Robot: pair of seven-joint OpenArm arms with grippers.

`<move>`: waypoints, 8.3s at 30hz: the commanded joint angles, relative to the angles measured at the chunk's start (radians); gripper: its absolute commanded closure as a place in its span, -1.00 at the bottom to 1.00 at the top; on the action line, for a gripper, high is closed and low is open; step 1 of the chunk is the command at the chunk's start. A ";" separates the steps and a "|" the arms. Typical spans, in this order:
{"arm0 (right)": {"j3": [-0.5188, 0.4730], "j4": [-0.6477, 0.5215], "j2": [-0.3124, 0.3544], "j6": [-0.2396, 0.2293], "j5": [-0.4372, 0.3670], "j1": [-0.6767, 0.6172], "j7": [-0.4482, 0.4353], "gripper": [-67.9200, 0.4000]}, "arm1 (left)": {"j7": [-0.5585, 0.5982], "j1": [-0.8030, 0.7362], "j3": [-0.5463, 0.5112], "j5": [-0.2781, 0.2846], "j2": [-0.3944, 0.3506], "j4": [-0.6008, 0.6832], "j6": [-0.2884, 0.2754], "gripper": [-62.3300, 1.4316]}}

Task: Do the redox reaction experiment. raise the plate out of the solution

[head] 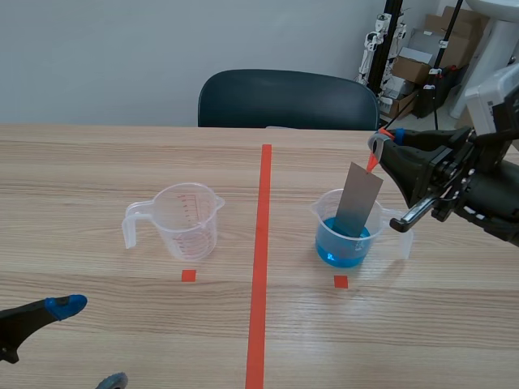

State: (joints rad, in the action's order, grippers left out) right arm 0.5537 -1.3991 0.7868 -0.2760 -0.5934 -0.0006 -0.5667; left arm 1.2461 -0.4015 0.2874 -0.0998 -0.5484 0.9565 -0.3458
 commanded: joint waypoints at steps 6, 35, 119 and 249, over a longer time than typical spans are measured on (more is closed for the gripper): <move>-0.005 -0.014 0.000 0.000 -0.012 0.011 -0.015 0.98 | 0.013 -0.003 0.000 0.006 0.002 0.019 -0.008 -0.82; -0.005 -0.068 0.041 -0.005 -0.012 0.012 0.067 0.98 | -0.019 -0.003 0.000 0.006 0.002 0.019 -0.008 -0.82; -0.005 -0.456 0.499 0.051 -0.684 0.229 0.399 0.98 | -0.056 -0.058 0.000 0.304 -0.505 0.372 -0.139 0.88; -0.005 -0.454 0.382 0.032 -0.719 0.369 0.655 0.98 | -1.060 0.734 0.476 0.211 0.252 0.280 0.022 0.88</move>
State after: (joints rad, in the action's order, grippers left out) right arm 0.5541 -1.8503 1.1553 -0.2470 -1.3025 0.3405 0.1101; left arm 0.1684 0.3187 0.7654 0.1043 -0.3023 1.2224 -0.3256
